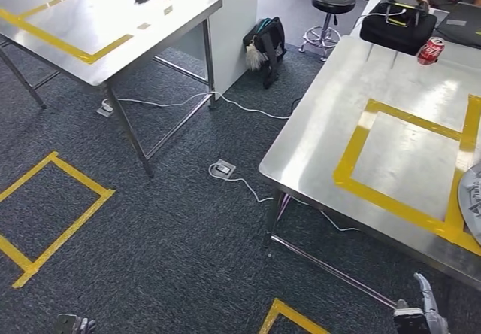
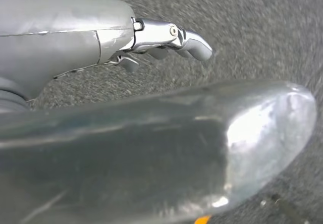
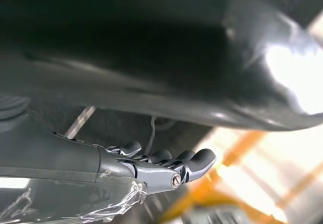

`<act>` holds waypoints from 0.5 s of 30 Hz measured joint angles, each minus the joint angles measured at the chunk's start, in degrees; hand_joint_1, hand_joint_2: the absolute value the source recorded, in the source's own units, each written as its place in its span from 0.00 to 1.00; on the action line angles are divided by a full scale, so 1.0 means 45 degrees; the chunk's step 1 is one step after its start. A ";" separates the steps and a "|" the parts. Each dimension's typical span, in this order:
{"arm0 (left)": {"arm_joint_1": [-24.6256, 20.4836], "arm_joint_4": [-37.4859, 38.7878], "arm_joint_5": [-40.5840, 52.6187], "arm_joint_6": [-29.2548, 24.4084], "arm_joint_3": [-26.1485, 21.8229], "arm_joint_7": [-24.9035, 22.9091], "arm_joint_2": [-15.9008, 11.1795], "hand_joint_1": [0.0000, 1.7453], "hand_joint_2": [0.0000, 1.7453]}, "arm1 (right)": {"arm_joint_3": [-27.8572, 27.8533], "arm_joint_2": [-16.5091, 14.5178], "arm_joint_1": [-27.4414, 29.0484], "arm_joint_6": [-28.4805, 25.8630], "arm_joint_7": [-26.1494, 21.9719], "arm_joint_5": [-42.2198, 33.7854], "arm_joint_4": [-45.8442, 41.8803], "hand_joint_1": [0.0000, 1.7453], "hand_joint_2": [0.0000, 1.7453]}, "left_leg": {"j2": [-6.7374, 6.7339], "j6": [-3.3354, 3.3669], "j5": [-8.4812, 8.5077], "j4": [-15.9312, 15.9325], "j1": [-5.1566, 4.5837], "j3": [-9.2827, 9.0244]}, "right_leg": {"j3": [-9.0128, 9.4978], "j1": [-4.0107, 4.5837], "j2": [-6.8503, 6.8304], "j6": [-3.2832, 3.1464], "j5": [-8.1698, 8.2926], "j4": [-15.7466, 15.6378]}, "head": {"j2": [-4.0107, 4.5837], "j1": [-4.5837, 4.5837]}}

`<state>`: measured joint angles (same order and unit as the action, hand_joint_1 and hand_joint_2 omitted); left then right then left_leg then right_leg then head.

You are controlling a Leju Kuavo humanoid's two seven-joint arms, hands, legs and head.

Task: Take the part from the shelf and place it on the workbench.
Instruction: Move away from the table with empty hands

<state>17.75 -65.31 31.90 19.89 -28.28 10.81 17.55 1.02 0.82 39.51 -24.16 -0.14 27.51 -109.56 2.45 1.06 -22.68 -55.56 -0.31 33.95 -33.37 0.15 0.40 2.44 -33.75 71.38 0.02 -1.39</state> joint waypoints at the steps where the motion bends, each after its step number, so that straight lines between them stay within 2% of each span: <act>1: 0.0003 -0.0065 -0.0175 -0.0033 0.0045 0.0012 -0.0002 0.00 0.00 | -0.0198 -0.0189 -0.0093 0.0277 -0.0154 -0.0300 0.0317 0.00 0.00 | 0.0167 -0.0023 0.0171 -0.0003 -0.0005 0.0177 | 0.0617 0.0051 0.0165 -0.0087 0.0394 -0.0798 | 0.0000 -0.0001; 2: 0.0001 -0.0142 -0.0360 -0.0088 0.0107 0.0014 -0.0005 0.00 0.00 | -0.0431 -0.0391 -0.0200 0.0579 -0.0261 -0.0551 0.0629 0.00 0.00 | 0.0336 -0.0063 0.0347 -0.0005 -0.0016 0.0338 | 0.1320 0.0082 0.0443 -0.0185 0.0556 -0.1854 | 0.0000 -0.0001; 3: -0.0006 -0.0216 -0.0535 -0.0154 0.0182 0.0011 -0.0008 0.00 0.00 | -0.0682 -0.0595 -0.0302 0.0879 -0.0332 -0.0753 0.0912 0.00 0.00 | 0.0490 -0.0109 0.0514 -0.0005 -0.0022 0.0453 | 0.1912 0.0092 0.0691 -0.0248 0.0554 -0.2783 | 0.0000 0.0006; 4: -0.0003 -0.0278 -0.0693 -0.0233 0.0253 0.0000 -0.0016 0.00 0.00 | -0.0945 -0.0801 -0.0397 0.1175 -0.0391 -0.0902 0.1187 0.00 0.00 | 0.0630 -0.0172 0.0668 0.0009 -0.0023 0.0530 | 0.2273 0.0100 0.0871 -0.0295 0.0444 -0.3443 | 0.0002 -0.0012; 5: 0.0018 -0.0326 -0.0833 -0.0324 0.0317 -0.0013 -0.0028 0.00 0.00 | -0.1224 -0.1012 -0.0491 0.1465 -0.0434 -0.1007 0.1464 0.00 0.00 | 0.0764 -0.0251 0.0820 0.0044 -0.0018 0.0582 | 0.2408 0.0120 0.0911 -0.0336 0.0325 -0.3772 | 0.0001 -0.0036; 6: 0.0062 -0.0350 -0.0939 -0.0406 0.0368 -0.0032 -0.0048 0.00 0.00 | -0.1503 -0.1216 -0.0575 0.1701 -0.0472 -0.1060 0.1724 0.00 0.00 | 0.0911 -0.0339 0.0968 0.0089 -0.0006 0.0626 | 0.2372 0.0133 0.0787 -0.0369 0.0384 -0.3814 | 0.0002 -0.0049; 7: 0.0125 -0.0361 -0.1026 -0.0480 0.0402 -0.0047 -0.0072 0.00 0.00 | -0.1762 -0.1412 -0.0659 0.1894 -0.0505 -0.1080 0.1961 0.00 0.00 | 0.0908 -0.0393 0.0979 0.0082 0.0007 0.0679 | 0.2258 0.0134 0.0623 -0.0434 0.0495 -0.3807 | 0.0004 -0.0060; 8: 0.0188 -0.0364 -0.1080 -0.0532 0.0427 -0.0058 -0.0096 0.00 0.00 | -0.1985 -0.1583 -0.0733 0.2024 -0.0535 -0.1077 0.2153 0.00 0.00 | 0.0747 -0.0431 0.0735 -0.0060 0.0014 0.0766 | 0.2148 0.0131 0.0460 -0.0515 0.0636 -0.3801 | 0.0002 -0.0036; 9: 0.0233 -0.0365 -0.1111 -0.0567 0.0453 -0.0067 -0.0116 0.00 0.00 | -0.2172 -0.1734 -0.0779 0.2099 -0.0562 -0.1070 0.2312 0.00 0.00 | 0.0486 -0.0463 0.0215 -0.0427 0.0016 0.0899 | 0.2014 0.0111 0.0280 -0.0579 0.0798 -0.3820 | 0.0005 0.0007; 10: 0.0246 -0.0367 -0.1133 -0.0593 0.0483 -0.0068 -0.0134 0.00 0.00 | -0.2330 -0.1863 -0.0801 0.2151 -0.0580 -0.1062 0.2449 0.00 0.00 | 0.0140 -0.0496 -0.0546 -0.1069 0.0027 0.1067 | 0.1852 0.0101 0.0088 -0.0623 0.0956 -0.3826 | 0.0005 0.0033; 11: 0.0239 -0.0368 -0.1142 -0.0613 0.0521 -0.0069 -0.0147 0.00 0.00 | -0.2472 -0.1976 -0.0801 0.2189 -0.0592 -0.1054 0.2573 0.00 0.00 | -0.0108 -0.0577 -0.1319 -0.1918 0.0044 0.1261 | 0.1667 0.0104 -0.0108 -0.0643 0.1102 -0.3817 | 0.0005 0.0050; 12: 0.0226 -0.0369 -0.1155 -0.0630 0.0568 -0.0069 -0.0157 0.00 0.00 | -0.2601 -0.2081 -0.0809 0.2233 -0.0597 -0.1042 0.2685 0.00 0.00 | -0.0238 -0.0674 -0.1858 -0.2811 0.0080 0.1412 | 0.1461 0.0103 -0.0334 -0.0638 0.1251 -0.3803 | 0.0004 0.0060; 13: 0.0223 -0.0369 -0.1188 -0.0653 0.0614 -0.0072 -0.0170 0.00 0.00 | -0.2725 -0.2188 -0.0840 0.2324 -0.0598 -0.0997 0.2790 0.00 0.00 | -0.0312 -0.0770 -0.2052 -0.3539 0.0133 0.1459 | 0.1231 0.0102 -0.0563 -0.0622 0.1403 -0.3779 | 0.0004 0.0056; 14: 0.0233 -0.0369 -0.1238 -0.0690 0.0659 -0.0081 -0.0186 0.00 0.00 | -0.2845 -0.2296 -0.0888 0.2457 -0.0598 -0.0923 0.2879 0.00 0.00 | -0.0358 -0.0860 -0.1913 -0.3939 0.0199 0.1353 | 0.0985 0.0099 -0.0775 -0.0594 0.1549 -0.3743 | 0.0004 0.0058; 15: 0.0250 -0.0369 -0.1319 -0.0741 0.0700 -0.0101 -0.0205 0.00 0.00 | -0.2981 -0.2409 -0.0943 0.2658 -0.0596 -0.0811 0.2954 0.00 0.00 | -0.0420 -0.0945 -0.1572 -0.3909 0.0269 0.1044 | 0.0745 0.0091 -0.0971 -0.0553 0.1682 -0.3693 | 0.0004 0.0059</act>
<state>18.88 -66.97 25.97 16.56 -25.13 10.36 16.63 -12.40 -10.02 35.27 -12.20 -2.82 23.86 -96.26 0.57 -3.19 -29.75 -73.15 0.91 38.65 -30.02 0.56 -3.97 -0.05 -26.18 54.76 0.04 -1.13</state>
